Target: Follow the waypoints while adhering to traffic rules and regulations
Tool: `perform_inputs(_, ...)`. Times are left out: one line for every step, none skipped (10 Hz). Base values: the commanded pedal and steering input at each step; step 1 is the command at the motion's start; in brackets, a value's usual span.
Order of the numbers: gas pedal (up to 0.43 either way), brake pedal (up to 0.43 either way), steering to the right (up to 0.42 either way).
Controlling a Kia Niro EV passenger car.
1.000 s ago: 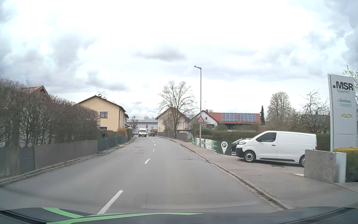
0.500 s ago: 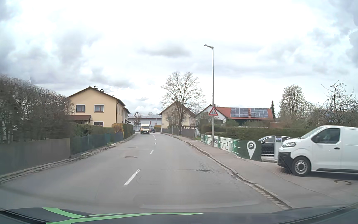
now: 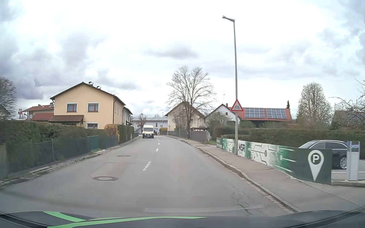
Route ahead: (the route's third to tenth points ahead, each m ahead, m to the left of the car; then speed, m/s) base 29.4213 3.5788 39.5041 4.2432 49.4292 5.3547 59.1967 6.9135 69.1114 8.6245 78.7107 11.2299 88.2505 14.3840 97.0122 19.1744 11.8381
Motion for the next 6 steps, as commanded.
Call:
perform_inputs(0.079, 0.000, -0.011)
perform_inputs(0.079, 0.000, -0.010)
perform_inputs(0.079, 0.000, -0.007)
perform_inputs(0.079, 0.000, -0.007)
perform_inputs(0.079, 0.000, -0.006)
perform_inputs(0.079, 0.000, -0.005)
